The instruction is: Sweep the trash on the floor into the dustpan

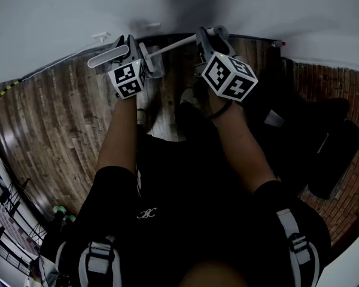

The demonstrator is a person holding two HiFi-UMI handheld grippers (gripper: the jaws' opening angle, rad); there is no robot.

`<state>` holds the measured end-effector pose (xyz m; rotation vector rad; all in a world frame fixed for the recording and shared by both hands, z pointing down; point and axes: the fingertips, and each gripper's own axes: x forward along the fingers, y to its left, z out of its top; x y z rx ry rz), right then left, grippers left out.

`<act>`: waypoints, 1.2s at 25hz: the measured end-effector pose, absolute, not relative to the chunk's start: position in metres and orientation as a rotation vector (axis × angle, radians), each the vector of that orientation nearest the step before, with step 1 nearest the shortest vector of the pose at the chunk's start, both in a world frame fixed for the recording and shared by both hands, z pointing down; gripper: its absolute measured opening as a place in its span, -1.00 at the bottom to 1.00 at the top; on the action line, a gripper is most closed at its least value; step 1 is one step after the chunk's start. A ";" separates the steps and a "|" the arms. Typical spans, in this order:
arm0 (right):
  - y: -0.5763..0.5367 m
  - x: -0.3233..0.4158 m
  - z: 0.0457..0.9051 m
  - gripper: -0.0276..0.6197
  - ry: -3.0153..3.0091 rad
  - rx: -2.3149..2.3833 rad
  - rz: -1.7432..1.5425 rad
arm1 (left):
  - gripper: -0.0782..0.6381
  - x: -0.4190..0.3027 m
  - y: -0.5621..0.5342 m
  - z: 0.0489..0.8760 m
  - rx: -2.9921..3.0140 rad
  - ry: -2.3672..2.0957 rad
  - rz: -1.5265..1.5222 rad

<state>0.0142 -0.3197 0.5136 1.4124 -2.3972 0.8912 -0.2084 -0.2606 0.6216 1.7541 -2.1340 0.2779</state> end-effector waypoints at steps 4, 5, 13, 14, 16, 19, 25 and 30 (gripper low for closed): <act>-0.319 0.017 0.496 -0.54 -2.430 1.423 0.835 | -0.61 -0.215 -0.259 0.620 1.755 -2.129 0.273; -0.319 0.018 0.490 -0.54 -2.440 1.431 0.816 | -0.61 -0.217 -0.259 0.620 1.757 -2.126 0.272; -0.312 0.038 0.442 -0.54 -2.482 1.455 0.595 | -0.61 -0.231 -0.254 0.621 1.735 -2.113 0.293; -0.311 0.043 0.437 -0.54 -2.482 1.460 0.570 | -0.61 -0.234 -0.254 0.621 1.731 -2.108 0.300; -0.308 0.052 0.429 -0.54 -2.477 1.474 0.526 | -0.61 -0.239 -0.251 0.618 1.720 -2.104 0.298; -0.304 0.065 0.421 -0.55 -2.461 1.493 0.467 | -0.62 -0.247 -0.245 0.604 1.702 -2.111 0.275; -0.291 0.081 0.403 -0.56 -2.443 1.524 0.330 | -0.63 -0.244 -0.240 0.563 1.725 -2.086 0.259; -0.278 0.082 0.385 -0.56 -2.445 1.539 0.231 | -0.63 -0.230 -0.234 0.519 1.809 -2.037 0.291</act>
